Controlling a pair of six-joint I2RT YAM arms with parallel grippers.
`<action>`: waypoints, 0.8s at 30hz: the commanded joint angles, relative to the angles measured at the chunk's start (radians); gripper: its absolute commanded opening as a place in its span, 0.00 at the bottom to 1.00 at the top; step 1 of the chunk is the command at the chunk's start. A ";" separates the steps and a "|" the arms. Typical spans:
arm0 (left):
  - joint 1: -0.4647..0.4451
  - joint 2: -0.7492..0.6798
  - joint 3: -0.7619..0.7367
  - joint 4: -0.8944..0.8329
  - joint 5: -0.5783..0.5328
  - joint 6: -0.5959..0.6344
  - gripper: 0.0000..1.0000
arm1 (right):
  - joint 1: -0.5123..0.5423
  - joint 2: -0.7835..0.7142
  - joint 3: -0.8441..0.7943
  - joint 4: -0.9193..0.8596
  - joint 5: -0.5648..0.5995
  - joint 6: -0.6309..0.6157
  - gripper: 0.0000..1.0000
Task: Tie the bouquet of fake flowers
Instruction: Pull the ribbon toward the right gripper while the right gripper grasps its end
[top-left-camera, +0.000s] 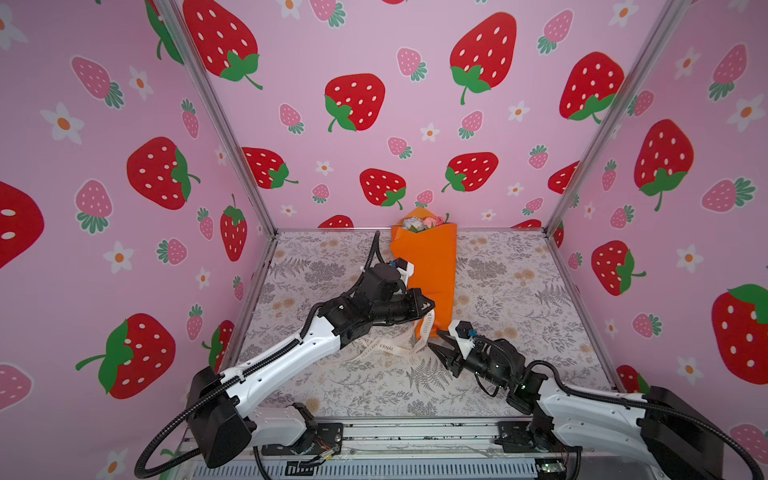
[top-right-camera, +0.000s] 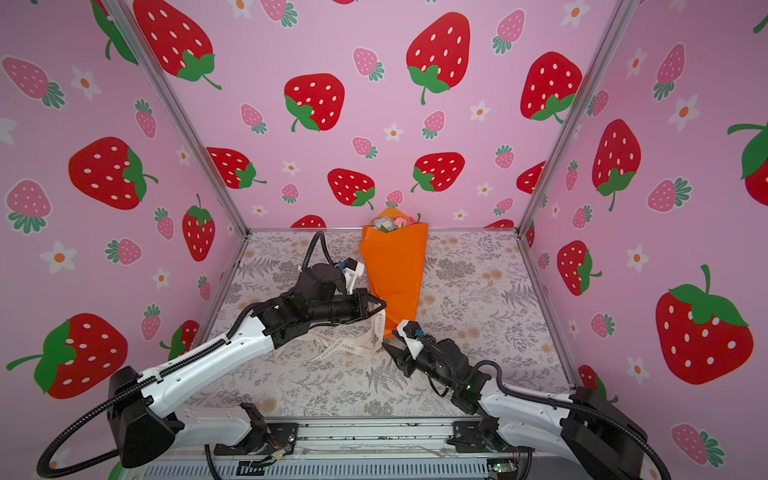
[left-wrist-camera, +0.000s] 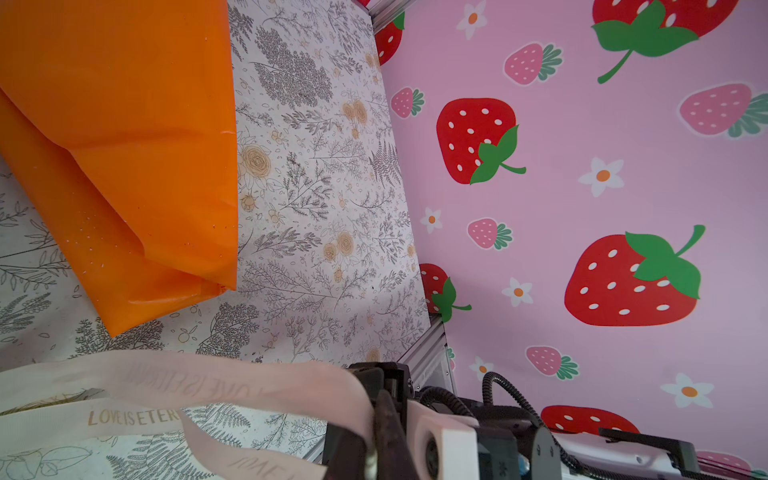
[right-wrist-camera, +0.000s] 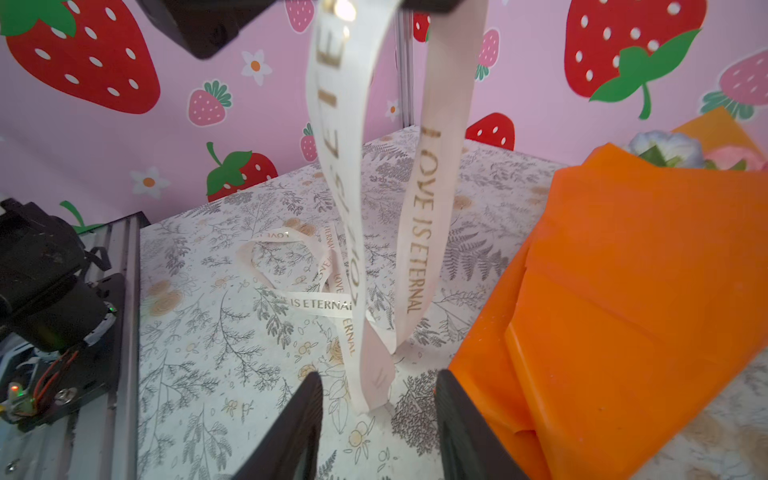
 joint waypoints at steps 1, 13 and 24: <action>0.003 -0.007 0.001 0.025 0.011 -0.014 0.10 | 0.009 0.082 0.038 0.119 -0.050 -0.005 0.51; 0.005 0.024 0.031 -0.055 0.038 0.018 0.22 | 0.009 0.127 0.092 0.126 0.091 0.056 0.00; 0.170 -0.207 -0.164 -0.453 -0.259 -0.010 0.71 | -0.006 -0.386 0.221 -0.593 0.432 0.079 0.00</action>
